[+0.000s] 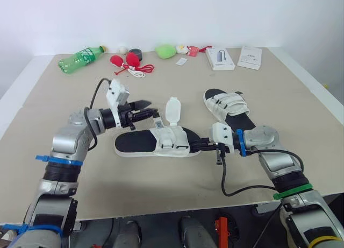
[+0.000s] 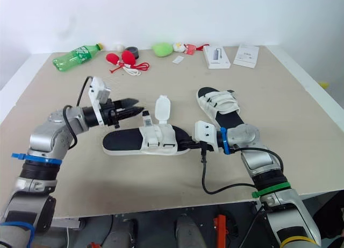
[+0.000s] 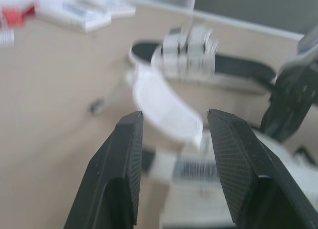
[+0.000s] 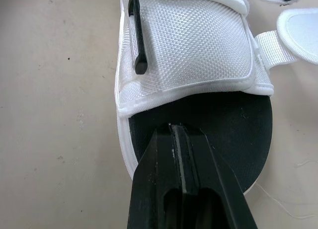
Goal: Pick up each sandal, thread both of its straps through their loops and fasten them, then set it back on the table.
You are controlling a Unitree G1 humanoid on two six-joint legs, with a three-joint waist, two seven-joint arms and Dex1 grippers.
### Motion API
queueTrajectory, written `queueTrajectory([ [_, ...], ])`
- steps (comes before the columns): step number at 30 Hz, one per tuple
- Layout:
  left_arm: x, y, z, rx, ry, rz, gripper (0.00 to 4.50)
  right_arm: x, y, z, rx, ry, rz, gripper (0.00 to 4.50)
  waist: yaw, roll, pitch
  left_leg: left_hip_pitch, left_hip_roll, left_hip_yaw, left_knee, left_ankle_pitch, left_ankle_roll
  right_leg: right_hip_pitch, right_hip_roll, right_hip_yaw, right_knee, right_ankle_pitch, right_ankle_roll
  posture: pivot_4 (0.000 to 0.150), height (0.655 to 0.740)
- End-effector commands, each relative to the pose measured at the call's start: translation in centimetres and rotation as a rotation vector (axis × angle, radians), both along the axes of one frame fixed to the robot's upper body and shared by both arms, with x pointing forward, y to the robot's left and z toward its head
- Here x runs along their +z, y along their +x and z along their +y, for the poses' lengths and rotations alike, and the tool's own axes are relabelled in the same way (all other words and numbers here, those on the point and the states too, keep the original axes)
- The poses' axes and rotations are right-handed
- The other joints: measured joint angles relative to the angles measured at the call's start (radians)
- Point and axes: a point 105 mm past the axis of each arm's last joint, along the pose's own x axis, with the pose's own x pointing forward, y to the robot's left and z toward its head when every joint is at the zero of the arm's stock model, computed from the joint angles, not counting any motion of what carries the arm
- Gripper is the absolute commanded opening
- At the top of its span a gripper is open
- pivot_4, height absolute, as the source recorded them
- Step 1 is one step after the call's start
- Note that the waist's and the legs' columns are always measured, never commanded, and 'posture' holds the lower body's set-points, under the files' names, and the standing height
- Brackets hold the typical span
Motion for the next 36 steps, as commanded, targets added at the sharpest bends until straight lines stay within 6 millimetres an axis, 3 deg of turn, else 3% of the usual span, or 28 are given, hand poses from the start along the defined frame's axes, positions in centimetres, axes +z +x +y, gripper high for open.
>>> queueTrajectory([
  [1,-0.9,-0.9,-1.6,-0.095,0.023,0.054,1.15,-0.7,0.2,-0.5,-0.022,-0.042,0.017,0.0,0.0,0.0,0.0,0.0,0.0,0.0,0.0,0.0,0.0,0.0,0.0,0.0,0.0,0.0,0.0,0.15,0.74],
  [3,-1.9,-1.2,-1.8,-0.137,0.025,0.133,0.15,-0.7,0.3,-0.5,-0.02,-0.042,0.015,0.0,0.0,0.0,0.0,0.0,0.0,0.0,0.0,0.0,0.0,0.0,0.0,0.0,0.0,0.0,0.0,0.15,0.74],
  [4,-2.4,-0.9,-1.8,-0.132,0.024,0.16,0.04,-0.7,0.3,-0.4,-0.02,-0.041,0.015,0.0,0.0,0.0,0.0,0.0,0.0,0.0,0.0,0.0,0.0,0.0,0.0,0.0,0.0,0.0,0.0,0.15,0.74],
  [11,-3.0,0.6,-1.9,-0.144,0.012,0.31,0.04,-0.8,0.3,-0.3,-0.019,-0.04,0.013,0.0,0.0,-0.001,0.0,0.0,0.0,0.0,0.001,0.0,0.0,0.0,0.0,0.0,0.0,0.0,0.001,0.15,0.74],
  [20,-5.7,2.8,-0.6,-0.028,0.166,0.335,0.04,-0.9,0.1,-0.5,-0.024,-0.038,0.011,0.0,-0.001,-0.001,0.0,0.0,0.0,0.0,0.0,0.0,0.0,0.0,0.0,0.0,0.0,0.0,0.001,0.15,0.74],
  [25,-6.2,3.8,-0.3,0.029,0.191,0.319,0.04,-1.0,0.0,-0.5,-0.025,-0.039,0.013,0.0,-0.001,-0.001,0.0,0.0,0.0,0.0,0.0,0.0,0.0,0.0,0.0,0.0,0.0,0.0,0.001,0.15,0.74],
  [28,-5.5,4.8,-0.2,0.084,0.169,0.272,0.04,-1.0,0.0,-0.5,-0.025,-0.039,0.011,0.0,0.0,-0.001,0.0,0.0,0.0,0.0,0.0,0.0,0.0,0.0,0.0,0.0,0.0,0.0,0.001,0.15,0.74],
  [32,-3.0,6.8,0.2,0.2,0.091,0.148,0.04,-1.0,0.0,-0.4,-0.024,-0.038,0.01,0.0,0.0,-0.001,0.0,0.0,0.0,0.0,0.0,0.0,0.0,0.0,0.0,0.0,0.0,0.001,0.002,0.15,0.74],
  [36,-0.4,7.0,-0.7,0.166,-0.024,0.136,0.04,-1.0,0.0,-0.4,-0.024,-0.039,0.007,0.0,-0.001,-0.001,0.001,-0.001,0.0,0.0,0.0,0.0,0.0,-0.001,0.0,0.0,0.0,0.001,0.002,0.15,0.74],
])
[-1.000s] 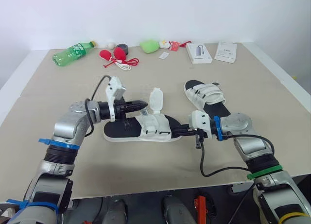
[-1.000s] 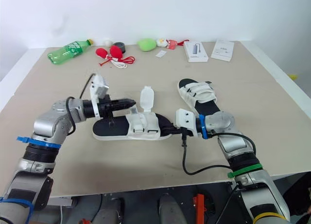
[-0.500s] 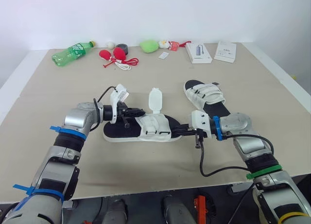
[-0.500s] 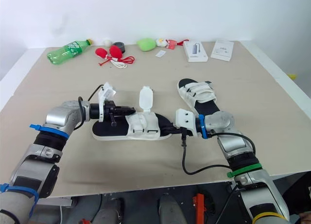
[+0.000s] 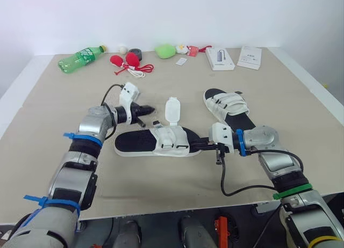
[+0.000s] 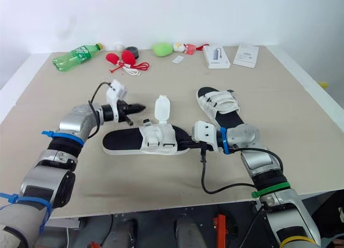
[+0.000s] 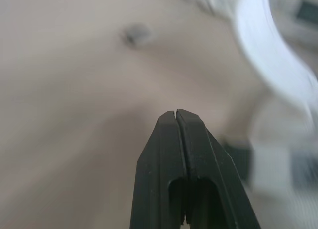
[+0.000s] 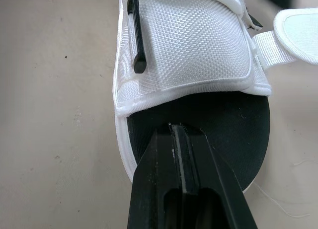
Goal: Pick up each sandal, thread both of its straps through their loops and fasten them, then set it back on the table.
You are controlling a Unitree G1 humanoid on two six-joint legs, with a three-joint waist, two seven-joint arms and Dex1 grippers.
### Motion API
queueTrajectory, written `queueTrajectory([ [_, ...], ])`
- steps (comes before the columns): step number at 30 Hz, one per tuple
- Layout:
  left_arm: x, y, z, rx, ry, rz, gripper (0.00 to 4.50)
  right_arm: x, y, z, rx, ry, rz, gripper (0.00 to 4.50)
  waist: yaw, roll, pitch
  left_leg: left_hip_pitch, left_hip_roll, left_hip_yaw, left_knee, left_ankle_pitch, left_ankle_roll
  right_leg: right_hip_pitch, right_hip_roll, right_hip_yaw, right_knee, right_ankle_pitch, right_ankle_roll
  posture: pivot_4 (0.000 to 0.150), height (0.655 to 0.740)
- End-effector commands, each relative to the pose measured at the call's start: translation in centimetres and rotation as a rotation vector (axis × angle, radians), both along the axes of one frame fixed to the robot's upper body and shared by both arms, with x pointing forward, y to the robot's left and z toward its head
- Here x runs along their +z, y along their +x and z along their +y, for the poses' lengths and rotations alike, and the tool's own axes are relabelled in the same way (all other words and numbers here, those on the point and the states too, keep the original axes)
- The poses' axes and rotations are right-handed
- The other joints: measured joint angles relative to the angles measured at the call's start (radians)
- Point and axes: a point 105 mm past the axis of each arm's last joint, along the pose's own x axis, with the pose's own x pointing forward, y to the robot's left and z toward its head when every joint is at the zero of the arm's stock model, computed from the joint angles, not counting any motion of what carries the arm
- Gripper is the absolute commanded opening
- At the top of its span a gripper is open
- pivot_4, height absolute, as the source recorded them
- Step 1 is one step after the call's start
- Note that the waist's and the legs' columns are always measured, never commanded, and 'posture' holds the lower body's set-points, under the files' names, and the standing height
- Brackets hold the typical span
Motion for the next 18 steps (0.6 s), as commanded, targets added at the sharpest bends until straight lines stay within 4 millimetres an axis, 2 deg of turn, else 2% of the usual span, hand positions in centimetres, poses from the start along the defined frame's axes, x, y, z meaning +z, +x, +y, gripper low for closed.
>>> queueTrajectory([
  [1,2.8,-0.3,-0.8,-0.064,-0.104,0.012,0.04,-1.0,0.0,-0.5,-0.018,-0.039,0.024,0.0,0.0,0.0,0.0,0.0,0.0,0.0,0.0,0.0,0.0,0.0,0.0,0.0,0.0,0.0,0.0,0.15,0.74],
  [5,2.2,-1.3,-0.7,-0.108,-0.212,0.267,1.17,-0.9,0.0,-0.6,-0.021,-0.041,0.021,0.0,-0.003,0.0,0.0,0.0,0.0,0.0,0.0,0.0,0.0,0.0,0.0,0.0,0.0,0.0,0.0,0.15,0.74],
  [9,2.1,-1.3,-0.5,-0.097,-0.269,0.356,3.07,-1.1,-0.1,-0.6,-0.019,-0.042,0.023,0.0,-0.003,0.0,0.0,0.0,0.0,0.0,0.0,0.0,0.0,0.0,0.0,0.0,0.0,0.0,0.0,0.15,0.74],
  [12,2.0,-1.5,-1.3,-0.128,-0.276,0.38,4.47,-1.1,-0.1,-0.5,-0.018,-0.041,0.023,0.0,-0.003,0.0,0.0,0.0,0.0,0.0,0.0,0.0,0.0,0.0,0.0,0.0,0.0,0.0,0.001,0.15,0.74],
  [18,2.0,-2.5,-3.8,-0.234,-0.284,0.431,4.47,-1.0,0.1,-0.5,-0.02,-0.041,0.017,0.0,-0.003,0.0,0.0,0.0,0.0,0.0,0.0,0.0,0.0,0.0,0.0,0.0,0.0,0.0,0.001,0.15,0.74],
])
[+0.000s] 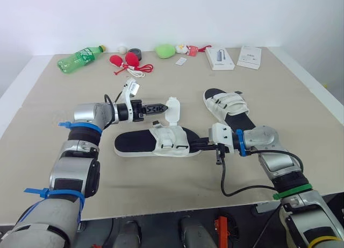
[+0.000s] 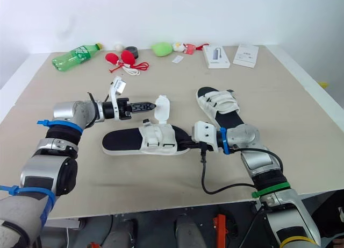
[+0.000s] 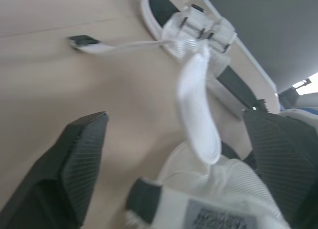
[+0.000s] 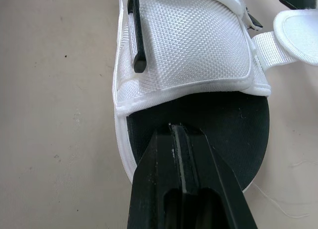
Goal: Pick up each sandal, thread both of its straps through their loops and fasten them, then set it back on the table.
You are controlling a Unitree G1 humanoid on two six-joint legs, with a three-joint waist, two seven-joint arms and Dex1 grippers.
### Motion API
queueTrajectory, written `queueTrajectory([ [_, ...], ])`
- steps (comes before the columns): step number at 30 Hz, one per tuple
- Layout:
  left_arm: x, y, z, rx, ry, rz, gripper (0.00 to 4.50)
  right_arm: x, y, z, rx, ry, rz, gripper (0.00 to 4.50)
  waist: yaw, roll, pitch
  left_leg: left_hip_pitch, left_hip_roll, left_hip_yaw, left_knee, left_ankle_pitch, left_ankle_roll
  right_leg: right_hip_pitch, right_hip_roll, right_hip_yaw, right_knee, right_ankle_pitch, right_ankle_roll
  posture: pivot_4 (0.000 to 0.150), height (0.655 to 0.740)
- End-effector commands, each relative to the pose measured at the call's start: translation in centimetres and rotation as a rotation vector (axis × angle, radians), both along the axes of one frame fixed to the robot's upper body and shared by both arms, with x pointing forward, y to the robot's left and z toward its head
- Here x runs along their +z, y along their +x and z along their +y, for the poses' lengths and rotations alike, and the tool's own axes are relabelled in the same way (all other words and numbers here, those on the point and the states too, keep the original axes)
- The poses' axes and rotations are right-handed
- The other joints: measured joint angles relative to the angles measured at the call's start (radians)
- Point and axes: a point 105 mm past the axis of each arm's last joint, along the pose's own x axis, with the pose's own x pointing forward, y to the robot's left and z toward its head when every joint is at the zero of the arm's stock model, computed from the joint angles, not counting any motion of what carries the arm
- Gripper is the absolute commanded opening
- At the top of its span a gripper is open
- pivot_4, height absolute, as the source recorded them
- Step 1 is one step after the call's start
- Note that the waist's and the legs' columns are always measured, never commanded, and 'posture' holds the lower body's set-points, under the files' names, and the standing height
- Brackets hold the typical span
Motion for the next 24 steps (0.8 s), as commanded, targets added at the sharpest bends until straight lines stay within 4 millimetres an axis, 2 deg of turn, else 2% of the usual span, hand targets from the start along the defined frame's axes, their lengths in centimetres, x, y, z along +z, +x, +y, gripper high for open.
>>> queueTrajectory([
  [1,1.5,-0.6,-1.7,-0.084,-0.031,-0.01,4.47,-1.0,0.1,-0.5,-0.024,-0.042,0.024,0.0,0.0,0.0,0.0,0.0,0.0,0.0,0.0,0.0,0.0,0.0,0.0,0.0,0.0,0.0,0.0,0.15,0.74],
  [4,1.5,-1.2,-2.8,-0.145,-0.061,0.027,4.47,-1.0,0.1,-0.6,-0.025,-0.042,0.022,0.0,0.0,0.0,0.0,0.0,0.0,0.0,0.0,0.0,0.0,0.0,0.0,0.0,0.0,0.0,0.0,0.15,0.74],
  [16,5.3,-0.9,-6.6,-0.216,-0.251,0.07,4.47,-0.9,0.2,-0.6,-0.037,-0.043,0.01,0.0,-0.002,-0.001,0.0,0.0,-0.001,0.0,0.0,0.0,0.0,0.0,0.0,0.0,0.0,0.0,0.0,0.15,0.74],
  [21,4.1,-0.8,-7.0,-0.215,-0.192,0.08,4.47,-1.0,-0.1,-0.8,-0.049,-0.041,0.007,0.0,-0.005,-0.001,0.0,0.0,-0.001,0.0,0.0,0.0,0.0,0.0,0.0,0.0,0.0,0.0,0.001,0.15,0.74],
  [24,4.1,-0.7,-7.2,-0.212,-0.192,0.074,4.47,-1.1,-0.3,-0.9,-0.059,-0.042,0.007,0.0,-0.006,-0.001,0.0,0.0,-0.001,0.0,0.0,0.0,0.0,0.0,0.0,0.0,0.0,0.0,0.001,0.15,0.74],
])
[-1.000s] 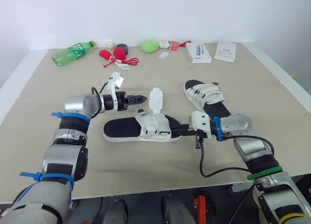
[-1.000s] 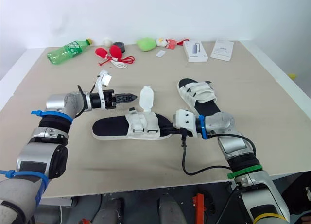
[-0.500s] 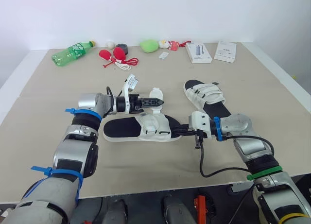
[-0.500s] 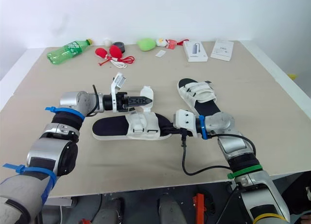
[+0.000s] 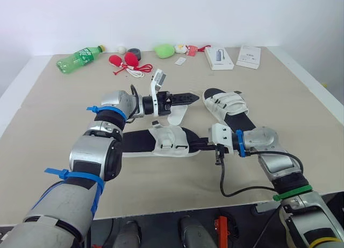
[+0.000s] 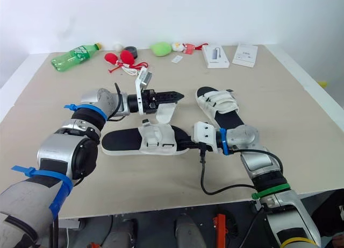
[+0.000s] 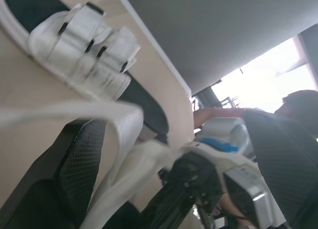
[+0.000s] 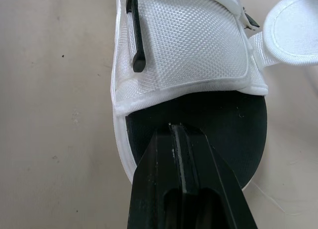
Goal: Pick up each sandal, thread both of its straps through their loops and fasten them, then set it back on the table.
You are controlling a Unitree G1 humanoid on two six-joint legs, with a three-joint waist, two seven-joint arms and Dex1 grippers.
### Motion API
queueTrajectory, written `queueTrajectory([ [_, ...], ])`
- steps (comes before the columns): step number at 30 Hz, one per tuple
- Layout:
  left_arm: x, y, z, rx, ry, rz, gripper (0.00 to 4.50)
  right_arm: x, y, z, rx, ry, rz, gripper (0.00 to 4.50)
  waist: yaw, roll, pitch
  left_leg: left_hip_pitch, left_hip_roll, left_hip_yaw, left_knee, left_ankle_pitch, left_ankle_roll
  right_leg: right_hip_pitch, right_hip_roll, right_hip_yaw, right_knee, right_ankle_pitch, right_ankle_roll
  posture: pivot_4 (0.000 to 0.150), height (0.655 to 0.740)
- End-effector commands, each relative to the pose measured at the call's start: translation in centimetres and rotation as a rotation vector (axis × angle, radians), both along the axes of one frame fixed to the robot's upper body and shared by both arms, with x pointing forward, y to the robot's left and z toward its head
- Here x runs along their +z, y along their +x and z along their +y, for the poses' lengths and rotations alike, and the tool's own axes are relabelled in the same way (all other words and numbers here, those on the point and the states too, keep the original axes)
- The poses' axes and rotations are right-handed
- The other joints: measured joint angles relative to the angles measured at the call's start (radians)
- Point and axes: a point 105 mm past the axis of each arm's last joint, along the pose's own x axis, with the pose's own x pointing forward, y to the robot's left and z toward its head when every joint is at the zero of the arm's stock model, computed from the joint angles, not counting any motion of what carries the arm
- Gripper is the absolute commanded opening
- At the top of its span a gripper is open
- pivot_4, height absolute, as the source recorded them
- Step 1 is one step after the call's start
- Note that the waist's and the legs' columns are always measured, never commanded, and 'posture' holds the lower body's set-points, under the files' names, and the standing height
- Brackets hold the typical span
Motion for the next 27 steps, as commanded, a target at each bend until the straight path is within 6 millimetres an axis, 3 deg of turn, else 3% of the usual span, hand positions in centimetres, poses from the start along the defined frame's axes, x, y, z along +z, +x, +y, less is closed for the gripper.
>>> queueTrajectory([
  [1,1.9,0.2,-0.5,-0.002,-0.025,-0.056,4.47,-1.1,-0.1,-1.1,-0.047,-0.048,0.025,0.0,0.0,0.0,0.0,0.0,0.0,0.0,0.0,0.0,0.0,0.0,0.0,0.0,0.0,0.0,0.0,0.15,0.74],
  [8,2.9,-0.3,-0.9,-0.043,-0.062,-0.002,4.47,-1.1,-0.3,-1.4,-0.062,-0.052,0.022,0.0,0.0,0.0,0.0,-0.001,-0.001,0.0,0.0,0.0,0.0,0.0,-0.001,0.0,-0.001,-0.001,0.001,0.15,0.74],
  [20,1.1,-1.1,1.1,-0.114,0.064,0.026,4.47,-1.3,-0.4,-1.4,-0.063,-0.058,0.028,0.0,-0.003,0.0,0.0,-0.001,-0.001,0.0,-0.001,0.0,0.0,0.0,-0.001,0.0,-0.001,-0.001,0.001,0.15,0.74],
  [27,2.2,-1.8,0.1,-0.158,-0.036,0.082,4.47,-1.3,-0.3,-1.2,-0.054,-0.061,0.028,0.0,-0.002,-0.001,0.0,-0.001,-0.001,-0.001,0.0,0.0,0.0,0.0,-0.001,0.0,-0.001,-0.001,0.001,0.15,0.74],
])
